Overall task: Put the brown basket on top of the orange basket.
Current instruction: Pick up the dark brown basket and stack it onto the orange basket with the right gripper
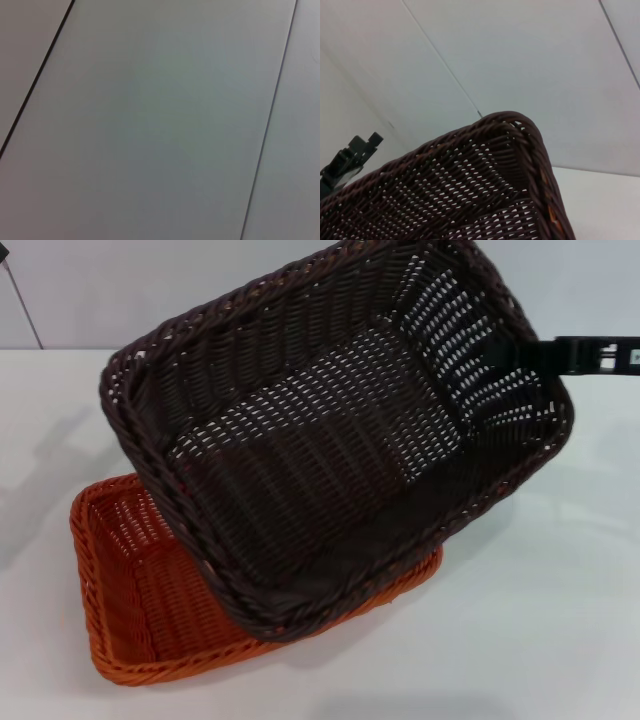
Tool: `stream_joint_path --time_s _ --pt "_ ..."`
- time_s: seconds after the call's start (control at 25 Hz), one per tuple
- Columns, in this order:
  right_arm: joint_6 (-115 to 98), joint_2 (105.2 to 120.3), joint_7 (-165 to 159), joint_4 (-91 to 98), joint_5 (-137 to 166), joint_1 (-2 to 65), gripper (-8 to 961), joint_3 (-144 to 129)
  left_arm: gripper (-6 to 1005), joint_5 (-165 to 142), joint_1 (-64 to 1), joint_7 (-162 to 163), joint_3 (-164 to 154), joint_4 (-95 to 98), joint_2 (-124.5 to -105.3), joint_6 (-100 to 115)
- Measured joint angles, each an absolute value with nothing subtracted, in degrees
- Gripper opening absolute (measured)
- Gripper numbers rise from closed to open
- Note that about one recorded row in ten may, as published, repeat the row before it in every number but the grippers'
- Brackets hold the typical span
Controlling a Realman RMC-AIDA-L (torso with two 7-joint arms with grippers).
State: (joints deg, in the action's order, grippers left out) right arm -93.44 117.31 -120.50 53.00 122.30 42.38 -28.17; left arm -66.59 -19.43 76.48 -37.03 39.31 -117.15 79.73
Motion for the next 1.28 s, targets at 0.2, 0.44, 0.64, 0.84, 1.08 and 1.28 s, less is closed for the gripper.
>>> stream_joint_path --time_s 0.2,0.44,0.64,0.84,1.08,1.28 --pt "-90.9 118.73 -120.5 52.1 120.8 42.4 153 -30.9 830 -66.6 -19.4 76.5 -37.2 39.3 -117.18 79.7" --pt "-87.6 118.76 -121.3 49.1 116.0 42.3 153 -35.8 830 -66.6 -19.4 76.5 -37.4 38.7 -117.17 79.7" --pt "-84.3 118.98 -121.5 47.3 112.6 41.1 153 -38.3 830 -66.7 -18.9 76.5 -37.3 38.7 -117.03 79.7" --pt "-81.5 119.22 -121.4 45.7 111.5 39.8 153 -40.6 830 -66.6 -18.5 75.6 -35.9 38.7 -116.81 79.6" --pt "-77.0 119.41 -121.3 45.1 105.1 37.4 154 -50.1 830 -66.2 -18.7 73.6 -30.2 38.8 -117.14 78.4" --pt "-73.7 119.47 -121.3 46.2 101.1 35.8 154 -57.3 829 -66.1 -19.2 72.2 -25.0 38.4 -117.68 77.7"
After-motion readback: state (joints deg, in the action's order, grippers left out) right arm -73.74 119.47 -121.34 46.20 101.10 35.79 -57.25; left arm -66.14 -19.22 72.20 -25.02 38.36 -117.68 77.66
